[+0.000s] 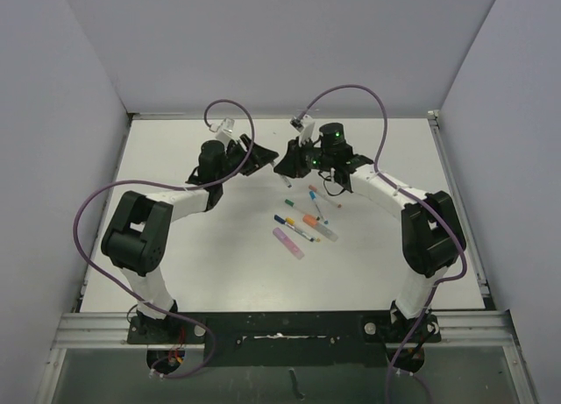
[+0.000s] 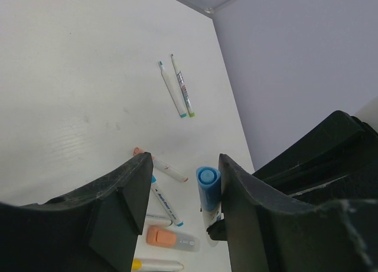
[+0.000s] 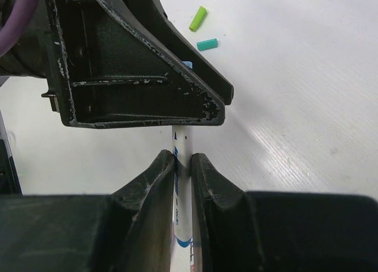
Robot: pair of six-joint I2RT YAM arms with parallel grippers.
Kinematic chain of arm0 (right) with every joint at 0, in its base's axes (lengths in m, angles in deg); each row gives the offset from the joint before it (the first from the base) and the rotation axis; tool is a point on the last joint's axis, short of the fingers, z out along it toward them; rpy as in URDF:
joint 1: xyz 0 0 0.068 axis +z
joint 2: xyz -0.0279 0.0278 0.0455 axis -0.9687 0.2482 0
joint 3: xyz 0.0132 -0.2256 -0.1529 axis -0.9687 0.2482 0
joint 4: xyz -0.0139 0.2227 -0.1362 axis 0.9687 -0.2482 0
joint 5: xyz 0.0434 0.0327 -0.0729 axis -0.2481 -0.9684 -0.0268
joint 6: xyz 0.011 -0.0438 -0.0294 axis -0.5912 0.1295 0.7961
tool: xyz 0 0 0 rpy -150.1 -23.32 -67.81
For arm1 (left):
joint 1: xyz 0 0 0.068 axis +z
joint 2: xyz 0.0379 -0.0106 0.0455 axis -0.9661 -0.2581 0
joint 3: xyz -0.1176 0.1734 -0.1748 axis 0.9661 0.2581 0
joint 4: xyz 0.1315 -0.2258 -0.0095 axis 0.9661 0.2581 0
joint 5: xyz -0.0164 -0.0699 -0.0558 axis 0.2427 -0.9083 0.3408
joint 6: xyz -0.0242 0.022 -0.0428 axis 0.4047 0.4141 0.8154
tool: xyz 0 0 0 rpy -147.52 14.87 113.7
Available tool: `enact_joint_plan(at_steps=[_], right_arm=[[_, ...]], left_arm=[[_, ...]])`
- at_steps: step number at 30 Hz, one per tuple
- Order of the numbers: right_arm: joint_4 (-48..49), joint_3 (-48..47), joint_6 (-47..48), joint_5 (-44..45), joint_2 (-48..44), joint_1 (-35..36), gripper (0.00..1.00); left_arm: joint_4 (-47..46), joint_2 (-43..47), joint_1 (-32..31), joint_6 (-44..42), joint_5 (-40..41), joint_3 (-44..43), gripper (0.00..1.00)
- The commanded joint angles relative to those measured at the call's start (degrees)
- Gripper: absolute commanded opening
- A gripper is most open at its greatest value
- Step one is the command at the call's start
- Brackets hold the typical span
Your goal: Open the pen caps
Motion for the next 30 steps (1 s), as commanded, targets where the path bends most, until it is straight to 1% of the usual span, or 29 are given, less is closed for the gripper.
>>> enact_joint_plan(at_steps=[1, 3, 15, 22, 24, 25, 27, 28, 30], right_arm=[[0.6, -1.5, 1.2, 0.0, -0.6, 0.8, 0.0], [0.5, -1.4, 1.3, 0.1, -0.5, 0.9, 0.0], [0.5, -1.8, 1.4, 0.4, 0.8, 1.2, 0.0], [0.5, -2.2, 1.4, 0.5, 1.5, 1.2, 0.0], [0.5, -2.4, 1.4, 0.6, 1.6, 1.2, 0.0], [0.4, -2.4, 1.4, 0.6, 1.7, 1.3, 0.05], [0.2, -2.7, 1.6, 0.4, 1.9, 1.2, 0.24], [0.0, -2.9, 1.7, 0.3, 2.0, 1.3, 0.29], [-0.1, -3.2, 1.7, 0.3, 2.3, 1.3, 0.31]], left_arm=[[-5.5, 4.6, -0.3, 0.5, 0.9, 0.4, 0.47], [-6.2, 4.8, -0.3, 0.7, 0.9, 0.7, 0.46], [-8.7, 4.8, -0.6, 2.4, 0.4, 1.3, 0.25], [-8.8, 4.6, -0.7, 3.0, 0.2, 1.5, 0.01], [-8.8, 4.6, -0.7, 3.2, 0.1, 1.5, 0.0], [-8.8, 4.6, -0.7, 3.4, 0.2, 1.5, 0.0], [-8.9, 4.6, -0.7, 3.7, 0.3, 1.5, 0.0], [-9.1, 4.5, -0.7, 3.9, 0.3, 1.5, 0.0], [-9.3, 4.4, -0.7, 4.2, 0.1, 1.4, 0.0]])
